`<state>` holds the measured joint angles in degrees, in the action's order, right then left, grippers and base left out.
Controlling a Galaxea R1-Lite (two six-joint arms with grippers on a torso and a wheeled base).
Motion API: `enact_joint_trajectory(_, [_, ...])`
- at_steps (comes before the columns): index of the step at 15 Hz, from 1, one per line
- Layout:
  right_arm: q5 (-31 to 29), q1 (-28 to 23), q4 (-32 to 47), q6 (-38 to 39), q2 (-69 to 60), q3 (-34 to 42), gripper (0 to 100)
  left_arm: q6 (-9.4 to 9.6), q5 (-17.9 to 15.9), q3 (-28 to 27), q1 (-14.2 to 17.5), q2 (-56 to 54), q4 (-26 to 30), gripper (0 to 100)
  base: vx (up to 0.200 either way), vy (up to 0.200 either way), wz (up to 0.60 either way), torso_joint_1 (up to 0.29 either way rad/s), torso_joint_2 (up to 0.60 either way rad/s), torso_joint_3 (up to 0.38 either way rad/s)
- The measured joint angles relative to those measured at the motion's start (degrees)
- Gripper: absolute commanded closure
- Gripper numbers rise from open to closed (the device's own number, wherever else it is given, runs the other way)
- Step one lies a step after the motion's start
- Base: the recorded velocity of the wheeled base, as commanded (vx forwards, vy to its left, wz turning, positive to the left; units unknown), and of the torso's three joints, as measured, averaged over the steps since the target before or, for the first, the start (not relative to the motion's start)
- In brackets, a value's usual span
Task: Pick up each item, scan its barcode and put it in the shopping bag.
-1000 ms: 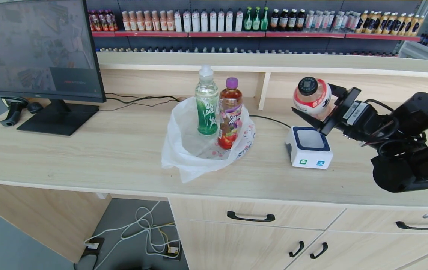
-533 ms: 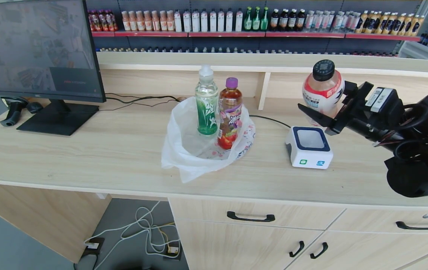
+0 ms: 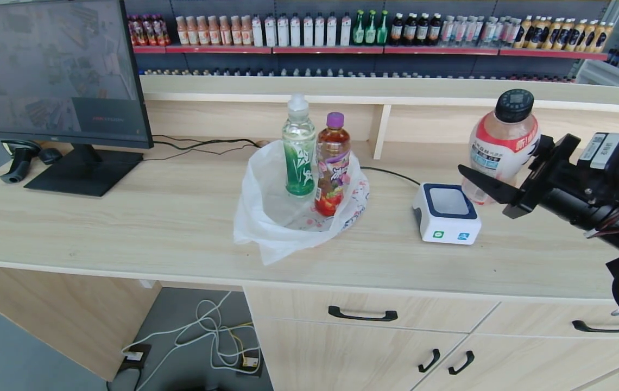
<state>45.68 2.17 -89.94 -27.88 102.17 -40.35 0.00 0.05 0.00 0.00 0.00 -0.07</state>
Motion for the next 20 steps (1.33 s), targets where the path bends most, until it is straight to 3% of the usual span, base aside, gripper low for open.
enact_joint_trajectory(4, [0.28, -2.58, 0.02, 2.49, -2.63, 2.04, 100, 0.0, 0.0, 0.0, 0.0, 0.0, 0.0, 0, 0.0, 0.0, 0.0, 0.0, 0.0, 0.0])
enact_joint_trajectory(9, [-5.42, -4.49, 0.02, 10.36, -6.52, 3.52, 100, 0.0, 0.02, 0.0, 0.0, 0.0, 0.0, 0, 0.0, 0.0, 0.0, 0.0, 0.0, 0.0])
enact_joint_trajectory(12, [-15.85, -4.21, 0.04, 18.07, -9.95, 7.94, 100, 0.0, 0.02, 0.0, 0.0, 0.0, 0.0, 0, 0.0, 0.0, 0.0, 0.0, 0.0, 0.0])
enact_joint_trajectory(16, [-33.83, 3.5, 0.04, 23.59, -13.06, 13.65, 100, 0.0, -0.02, 0.0, 0.0, 0.0, 0.0, 0, 0.0, 0.0, 0.0, 0.0, 0.0, 0.0])
enact_joint_trajectory(20, [-40.59, 5.84, 0.06, 26.99, -14.88, 17.31, 100, 0.0, 0.0, 0.0, 0.0, 0.0, 0.0, 0, 0.0, 0.0, 0.0, 0.0, 0.0, 0.0])
